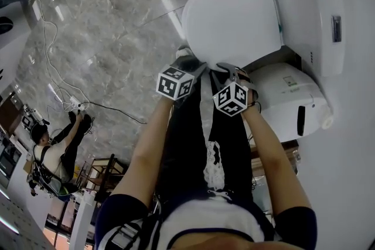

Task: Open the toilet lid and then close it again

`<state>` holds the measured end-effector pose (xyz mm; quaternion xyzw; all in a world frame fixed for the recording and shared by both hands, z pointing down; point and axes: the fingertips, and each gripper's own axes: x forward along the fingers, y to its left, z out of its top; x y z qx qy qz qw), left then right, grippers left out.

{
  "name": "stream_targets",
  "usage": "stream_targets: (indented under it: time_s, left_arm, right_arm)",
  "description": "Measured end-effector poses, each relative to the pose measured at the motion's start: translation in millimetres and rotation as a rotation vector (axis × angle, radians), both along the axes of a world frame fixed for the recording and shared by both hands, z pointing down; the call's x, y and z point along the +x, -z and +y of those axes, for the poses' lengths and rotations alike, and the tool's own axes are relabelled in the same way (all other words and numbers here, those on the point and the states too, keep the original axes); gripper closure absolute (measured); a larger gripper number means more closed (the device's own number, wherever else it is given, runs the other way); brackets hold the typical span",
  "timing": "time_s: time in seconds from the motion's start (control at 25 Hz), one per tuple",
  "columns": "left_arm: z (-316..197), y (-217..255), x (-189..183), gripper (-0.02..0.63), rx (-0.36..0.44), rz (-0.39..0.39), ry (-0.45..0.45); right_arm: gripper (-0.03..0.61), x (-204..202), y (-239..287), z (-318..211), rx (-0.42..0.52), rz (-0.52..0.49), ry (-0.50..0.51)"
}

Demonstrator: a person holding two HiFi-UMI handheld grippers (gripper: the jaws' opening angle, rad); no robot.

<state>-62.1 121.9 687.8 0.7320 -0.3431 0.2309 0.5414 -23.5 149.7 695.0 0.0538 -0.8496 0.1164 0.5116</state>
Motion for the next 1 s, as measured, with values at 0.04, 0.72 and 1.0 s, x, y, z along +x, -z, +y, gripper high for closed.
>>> stream_targets:
  time_s: [0.04,0.72,1.0]
  left_arm:
    - [1,-3,-1,0.497,-0.001,0.004,0.004]
    - [12,-63,-21,0.494,-0.090,0.014,0.007]
    - [15,-86,-26,0.492,-0.114,0.024,0.018]
  right_arm:
    - [0.486,-1,-2,1,-0.013,-0.003,0.001]
    - [0.492,-20,-52,7,-0.152,0.039,0.007]
    - [0.514,-24,-71,7,-0.184,0.030,0.007]
